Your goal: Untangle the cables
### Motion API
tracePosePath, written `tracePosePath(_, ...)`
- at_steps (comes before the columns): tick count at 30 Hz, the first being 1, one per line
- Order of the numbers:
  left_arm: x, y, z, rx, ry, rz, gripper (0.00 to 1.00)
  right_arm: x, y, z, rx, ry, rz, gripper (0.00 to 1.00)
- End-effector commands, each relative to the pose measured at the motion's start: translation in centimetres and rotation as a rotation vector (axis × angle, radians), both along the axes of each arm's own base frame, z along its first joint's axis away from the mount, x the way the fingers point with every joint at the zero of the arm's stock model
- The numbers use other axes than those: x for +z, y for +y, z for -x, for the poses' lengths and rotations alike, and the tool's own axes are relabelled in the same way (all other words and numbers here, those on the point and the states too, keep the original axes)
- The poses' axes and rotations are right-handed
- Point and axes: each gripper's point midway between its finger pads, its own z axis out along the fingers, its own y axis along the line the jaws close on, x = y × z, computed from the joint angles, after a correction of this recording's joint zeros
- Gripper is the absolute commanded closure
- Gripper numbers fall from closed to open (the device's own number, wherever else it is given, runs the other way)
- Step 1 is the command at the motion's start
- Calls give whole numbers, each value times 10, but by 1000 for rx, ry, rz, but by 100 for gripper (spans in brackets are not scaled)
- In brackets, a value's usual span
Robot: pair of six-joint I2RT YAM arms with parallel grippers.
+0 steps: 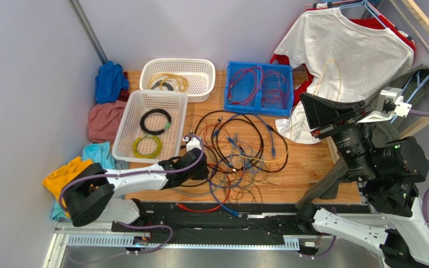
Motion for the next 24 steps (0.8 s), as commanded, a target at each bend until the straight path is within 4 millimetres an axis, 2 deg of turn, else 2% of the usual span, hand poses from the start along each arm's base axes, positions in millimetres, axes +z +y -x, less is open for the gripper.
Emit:
tracePosePath(1, 74, 16, -24, -6, -208, -57, 100, 14, 4, 3, 19, -42, 9, 100)
tracePosePath(2, 96, 14, -29, -4, -250, -42, 96, 16, 4, 4, 24, -46, 10, 100)
tracePosePath(3, 106, 21, -30, 4, -274, -59, 79, 15, 9, 2, 34, -39, 24, 100)
tracePosePath(4, 127, 24, -31, -1, -327, -33, 64, 16, 11, 2, 39, -39, 25, 100)
tracePosePath(5, 142, 25, -32, 2, -362, -11, 41, 16, 11, 2, 40, -38, 25, 100)
tracePosePath(6, 155, 28, -33, 12, -398, 13, 27, 13, 14, 0, 43, -32, 29, 100)
tracePosePath(7, 177, 34, -32, 24, -453, 58, 17, 11, 16, -1, 42, -27, 32, 100)
tracePosePath(8, 185, 39, -31, 33, -479, 76, 7, 9, 17, -2, 43, -23, 34, 100)
tracePosePath(11, 217, 59, -29, 79, -574, 113, 6, 5, 22, -5, 47, -12, 40, 100)
tracePosePath(14, 245, 58, -23, 8, -688, 160, 5, -3, 30, -7, 66, 6, 50, 100)
tracePosePath(15, 266, 46, -16, -61, -742, 246, 6, -5, 34, -7, 81, 9, 54, 100)
tracePosePath(17, 280, 29, -6, -181, -823, 298, 5, -14, 41, -10, 95, 27, 64, 100)
tracePosePath(18, 297, 14, 4, -261, -869, 383, 6, -19, 46, -10, 111, 39, 64, 100)
tracePosePath(20, 304, 0, 11, -315, -875, 456, 9, -26, 53, -11, 131, 52, 67, 100)
tracePosePath(22, 317, -19, 18, -385, -893, 526, 8, -38, 63, -13, 158, 83, 73, 100)
tracePosePath(23, 319, -25, 19, -402, -900, 531, 6, -42, 68, -15, 166, 94, 79, 100)
tracePosePath(24, 317, -40, 24, -460, -900, 543, 5, -48, 74, -16, 184, 111, 82, 100)
